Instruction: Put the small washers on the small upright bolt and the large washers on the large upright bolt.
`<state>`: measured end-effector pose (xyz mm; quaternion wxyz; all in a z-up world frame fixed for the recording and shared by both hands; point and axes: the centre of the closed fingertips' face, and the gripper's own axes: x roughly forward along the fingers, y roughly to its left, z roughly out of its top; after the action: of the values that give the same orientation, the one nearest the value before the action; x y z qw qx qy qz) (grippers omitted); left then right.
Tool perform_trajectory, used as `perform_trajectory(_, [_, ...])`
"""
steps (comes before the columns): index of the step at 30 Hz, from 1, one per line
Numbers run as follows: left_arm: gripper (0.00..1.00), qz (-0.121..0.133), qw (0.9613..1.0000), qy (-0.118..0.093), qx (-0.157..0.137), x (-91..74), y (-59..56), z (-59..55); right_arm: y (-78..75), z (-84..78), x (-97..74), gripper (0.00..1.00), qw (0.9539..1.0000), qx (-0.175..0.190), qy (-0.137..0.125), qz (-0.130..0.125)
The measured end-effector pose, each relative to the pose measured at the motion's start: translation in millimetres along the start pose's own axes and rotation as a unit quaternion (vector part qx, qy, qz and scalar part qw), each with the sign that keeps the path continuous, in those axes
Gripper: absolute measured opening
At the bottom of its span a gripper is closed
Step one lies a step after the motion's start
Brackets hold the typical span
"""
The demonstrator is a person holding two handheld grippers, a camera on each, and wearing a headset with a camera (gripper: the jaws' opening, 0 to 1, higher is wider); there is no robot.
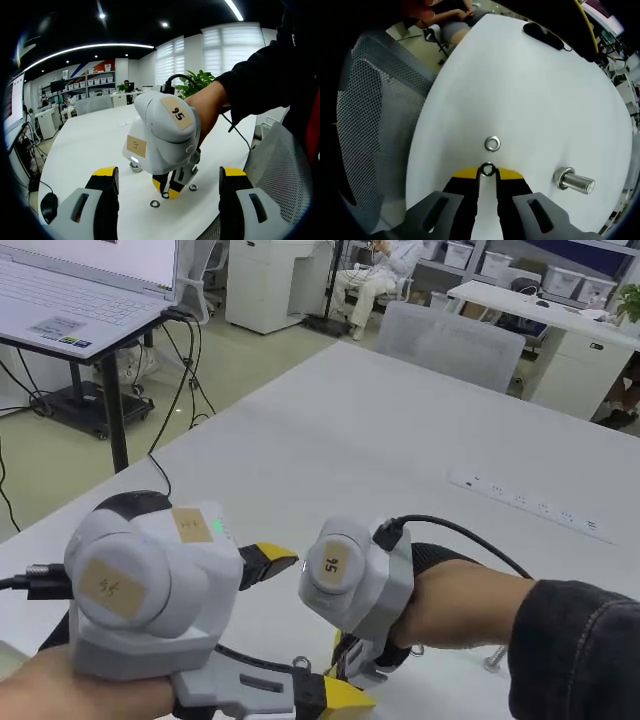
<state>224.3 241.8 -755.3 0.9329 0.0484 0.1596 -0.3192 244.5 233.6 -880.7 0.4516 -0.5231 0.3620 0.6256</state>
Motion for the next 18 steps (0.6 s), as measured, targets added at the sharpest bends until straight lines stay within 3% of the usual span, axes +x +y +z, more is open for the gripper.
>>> perform_trajectory(8, [0.82, -0.001, 1.0000, 0.001, 0.000, 0.3, -0.1, -0.6, -1.5, -4.1, -2.1, 0.13, 1.0000, 0.007, 0.001, 0.001])
perform_trajectory(18, [0.82, -0.006, 1.0000, 0.004, 0.003, 0.6, -2.3, -1.2, -9.7, -18.2, -17.7, 0.13, 0.9997, 0.022, 0.002, -0.011])
